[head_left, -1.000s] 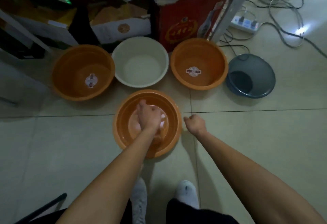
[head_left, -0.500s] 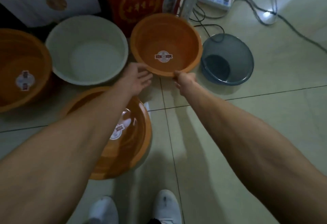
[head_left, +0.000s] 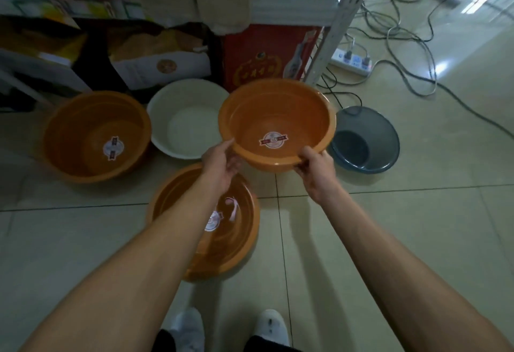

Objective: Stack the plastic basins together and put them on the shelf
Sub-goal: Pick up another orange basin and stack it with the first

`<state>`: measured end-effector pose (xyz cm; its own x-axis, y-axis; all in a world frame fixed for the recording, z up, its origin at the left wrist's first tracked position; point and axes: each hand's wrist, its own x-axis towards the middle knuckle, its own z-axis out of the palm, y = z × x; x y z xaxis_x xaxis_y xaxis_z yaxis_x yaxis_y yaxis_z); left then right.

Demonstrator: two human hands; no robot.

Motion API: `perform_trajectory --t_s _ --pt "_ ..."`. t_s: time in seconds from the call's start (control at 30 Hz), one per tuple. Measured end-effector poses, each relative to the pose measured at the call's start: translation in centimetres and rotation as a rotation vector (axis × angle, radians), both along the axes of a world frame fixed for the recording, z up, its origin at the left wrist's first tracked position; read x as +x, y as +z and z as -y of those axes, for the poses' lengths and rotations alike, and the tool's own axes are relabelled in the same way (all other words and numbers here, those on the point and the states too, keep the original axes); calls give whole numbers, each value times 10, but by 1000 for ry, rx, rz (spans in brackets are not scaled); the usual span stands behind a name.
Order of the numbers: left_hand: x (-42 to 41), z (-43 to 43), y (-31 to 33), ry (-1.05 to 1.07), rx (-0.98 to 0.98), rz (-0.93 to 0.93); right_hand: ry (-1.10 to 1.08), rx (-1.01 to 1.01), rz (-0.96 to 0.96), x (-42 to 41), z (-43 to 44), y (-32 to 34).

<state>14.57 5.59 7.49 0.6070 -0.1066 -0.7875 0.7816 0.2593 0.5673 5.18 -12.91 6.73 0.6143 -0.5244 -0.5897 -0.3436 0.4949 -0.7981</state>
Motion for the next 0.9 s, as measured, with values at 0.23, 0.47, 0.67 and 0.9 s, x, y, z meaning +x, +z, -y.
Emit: perform_trajectory --t_s 0.23,0.47,0.67,0.9 --pt "-71 -125 3 113 488 89 299 -35 -233 -45 -62 5" --pt "-117 -206 -36 -22 761 13 769 -132 -389 -69 -117 -31" --pt "-125 -200 -40 -383 934 -49 872 -338 -523 -83 -129 -50" --pt "-123 -175 -73 -677 900 66 1139 -685 -678 -74 -143 -64"
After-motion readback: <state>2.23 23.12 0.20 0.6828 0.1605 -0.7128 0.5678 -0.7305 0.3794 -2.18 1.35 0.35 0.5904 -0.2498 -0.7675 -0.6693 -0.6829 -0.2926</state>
